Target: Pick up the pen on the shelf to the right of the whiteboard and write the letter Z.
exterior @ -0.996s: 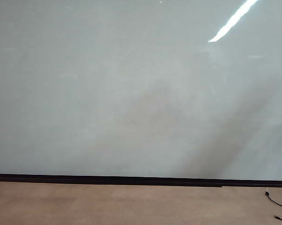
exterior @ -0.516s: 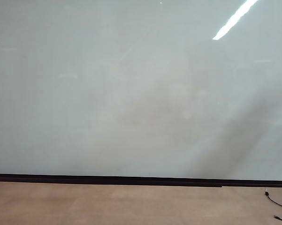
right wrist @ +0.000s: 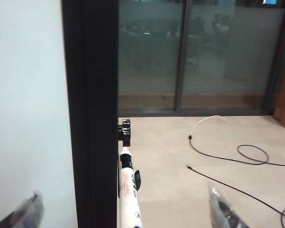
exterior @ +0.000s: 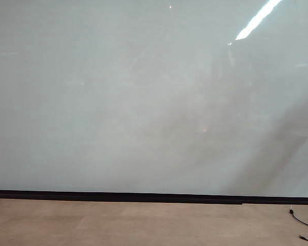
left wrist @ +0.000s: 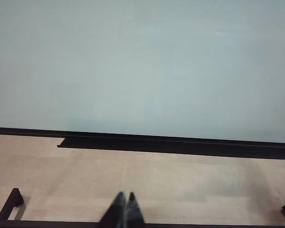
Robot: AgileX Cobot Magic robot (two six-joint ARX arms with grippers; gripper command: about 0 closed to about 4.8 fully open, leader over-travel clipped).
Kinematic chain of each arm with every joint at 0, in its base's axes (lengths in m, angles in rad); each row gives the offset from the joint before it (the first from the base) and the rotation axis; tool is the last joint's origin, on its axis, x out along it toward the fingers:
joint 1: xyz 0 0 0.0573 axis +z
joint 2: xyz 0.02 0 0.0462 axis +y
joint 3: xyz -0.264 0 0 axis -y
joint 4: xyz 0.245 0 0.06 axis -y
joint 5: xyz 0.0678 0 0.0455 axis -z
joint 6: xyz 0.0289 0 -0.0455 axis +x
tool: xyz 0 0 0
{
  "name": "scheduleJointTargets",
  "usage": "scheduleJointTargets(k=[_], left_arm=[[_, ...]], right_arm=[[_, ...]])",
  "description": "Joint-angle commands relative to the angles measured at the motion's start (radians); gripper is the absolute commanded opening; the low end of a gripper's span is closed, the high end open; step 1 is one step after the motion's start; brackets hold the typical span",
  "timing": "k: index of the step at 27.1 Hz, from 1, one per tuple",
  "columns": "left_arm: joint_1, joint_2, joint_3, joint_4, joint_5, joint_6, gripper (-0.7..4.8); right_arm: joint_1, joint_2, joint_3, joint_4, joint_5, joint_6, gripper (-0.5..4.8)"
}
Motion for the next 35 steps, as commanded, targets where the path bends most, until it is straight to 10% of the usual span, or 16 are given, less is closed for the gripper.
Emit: scheduleJointTargets(k=[1, 35], left_arm=[[0.0, 0.0, 0.002, 0.005, 0.0, 0.005, -0.04], [0.0, 0.0, 0.002, 0.005, 0.0, 0.005, -0.05]], right_arm=[[-0.002, 0.081, 0.06, 0.016, -0.061, 0.002, 4.79], [-0.059, 0.353, 0.269, 0.021, -0.272, 0.06, 4.67]])
